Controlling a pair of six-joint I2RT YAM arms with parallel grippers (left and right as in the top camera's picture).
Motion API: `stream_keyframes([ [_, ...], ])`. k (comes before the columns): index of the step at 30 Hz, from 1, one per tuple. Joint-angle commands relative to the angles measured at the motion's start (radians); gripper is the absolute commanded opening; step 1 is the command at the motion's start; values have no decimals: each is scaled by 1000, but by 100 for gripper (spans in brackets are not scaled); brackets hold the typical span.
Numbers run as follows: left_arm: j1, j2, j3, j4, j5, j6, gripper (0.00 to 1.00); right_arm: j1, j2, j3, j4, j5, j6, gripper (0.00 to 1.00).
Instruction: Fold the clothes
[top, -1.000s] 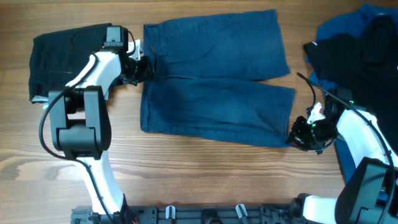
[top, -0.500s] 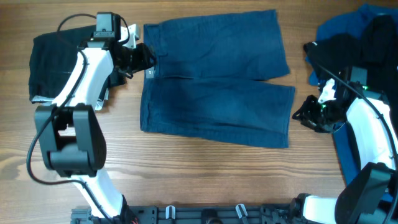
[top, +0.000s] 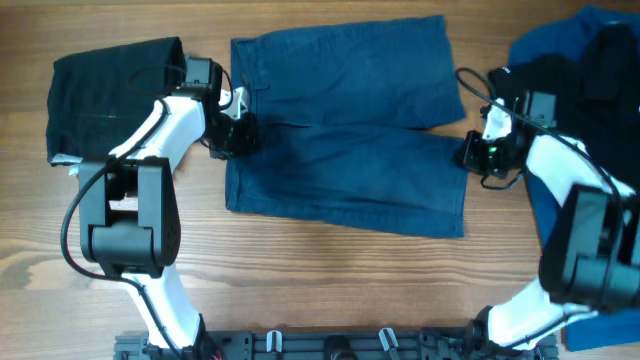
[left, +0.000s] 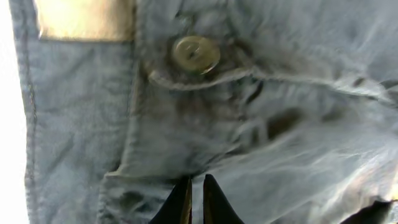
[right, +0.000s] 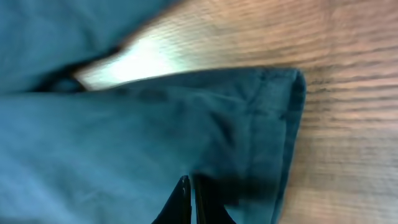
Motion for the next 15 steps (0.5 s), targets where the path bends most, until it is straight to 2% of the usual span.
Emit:
stream_keyframes([
  [1, 1, 13, -71, -14, -79, -22, 8, 1, 121, -2, 30, 64, -29, 4],
  [6, 1, 13, -135, -79, -79, -26, 7, 0, 145, -2, 47, 112, -29, 4],
  [15, 1, 13, -254, -93, -124, -55, 4, 0, 145, -2, 92, 116, -29, 4],
])
